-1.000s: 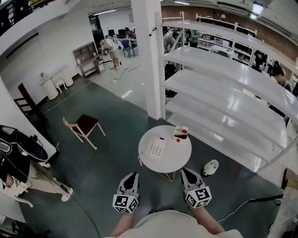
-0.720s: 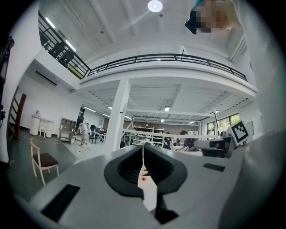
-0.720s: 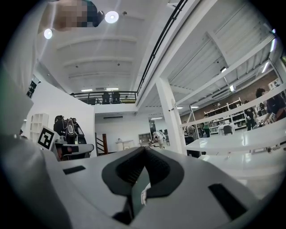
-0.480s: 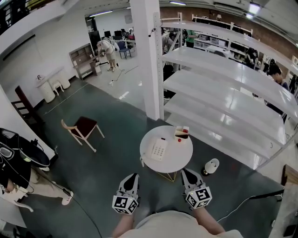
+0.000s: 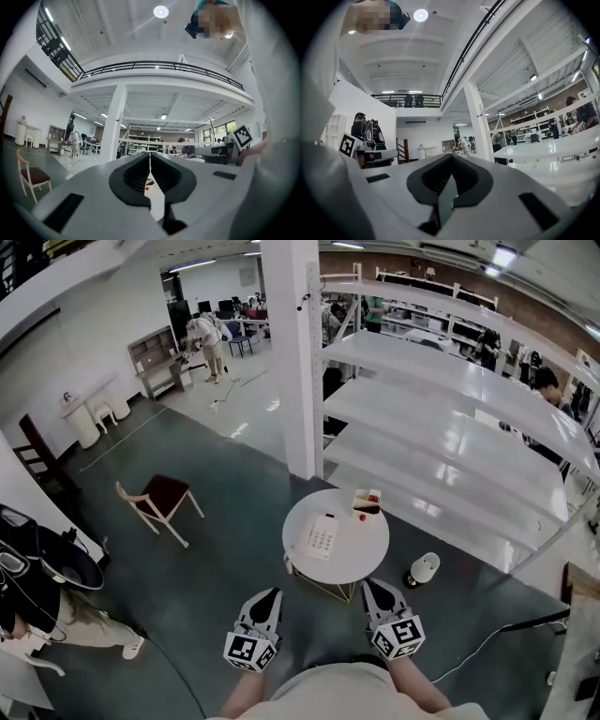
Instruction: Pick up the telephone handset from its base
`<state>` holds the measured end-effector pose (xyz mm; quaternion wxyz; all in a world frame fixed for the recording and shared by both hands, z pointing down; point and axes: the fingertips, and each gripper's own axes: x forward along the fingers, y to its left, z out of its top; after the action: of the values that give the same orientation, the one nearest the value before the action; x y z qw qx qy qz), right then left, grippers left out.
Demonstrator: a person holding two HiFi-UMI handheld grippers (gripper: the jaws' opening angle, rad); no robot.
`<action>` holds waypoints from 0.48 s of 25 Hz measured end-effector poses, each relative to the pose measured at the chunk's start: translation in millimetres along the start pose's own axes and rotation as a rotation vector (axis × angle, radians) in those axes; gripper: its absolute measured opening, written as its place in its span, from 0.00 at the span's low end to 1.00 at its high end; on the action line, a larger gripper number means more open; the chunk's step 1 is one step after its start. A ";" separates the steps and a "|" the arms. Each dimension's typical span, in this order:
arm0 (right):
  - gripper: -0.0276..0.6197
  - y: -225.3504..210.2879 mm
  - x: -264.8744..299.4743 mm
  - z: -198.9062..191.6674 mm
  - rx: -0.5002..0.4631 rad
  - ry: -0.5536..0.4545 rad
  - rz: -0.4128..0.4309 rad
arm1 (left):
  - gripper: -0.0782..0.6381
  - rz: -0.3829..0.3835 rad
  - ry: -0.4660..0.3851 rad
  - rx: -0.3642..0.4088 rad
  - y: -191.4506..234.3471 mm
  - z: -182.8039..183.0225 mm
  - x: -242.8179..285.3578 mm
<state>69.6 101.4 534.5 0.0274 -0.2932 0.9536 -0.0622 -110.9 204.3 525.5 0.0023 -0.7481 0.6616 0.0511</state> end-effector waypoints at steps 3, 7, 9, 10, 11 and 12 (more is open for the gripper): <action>0.06 6.3 0.5 -4.8 0.004 0.009 -0.007 | 0.14 -0.013 0.007 0.005 2.1 -1.4 -0.2; 0.06 2.9 2.0 -10.7 0.005 0.021 -0.034 | 0.14 -0.013 0.004 0.001 7.0 -3.2 1.7; 0.06 0.9 5.0 -10.9 0.005 0.021 -0.042 | 0.14 -0.018 -0.003 0.004 10.0 -2.5 3.0; 0.06 0.2 6.7 -10.7 0.003 0.022 -0.043 | 0.14 -0.019 -0.007 0.004 11.7 -1.9 3.6; 0.06 -0.5 8.4 -10.0 0.001 0.023 -0.044 | 0.14 -0.019 -0.010 0.004 13.4 -1.4 4.7; 0.06 -1.6 10.3 -9.3 0.000 0.024 -0.045 | 0.14 -0.017 -0.011 0.004 15.1 -1.3 6.5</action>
<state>61.2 95.3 543.8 0.0145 -0.3138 0.9470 -0.0663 -125.0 195.9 527.2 0.0079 -0.7535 0.6552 0.0537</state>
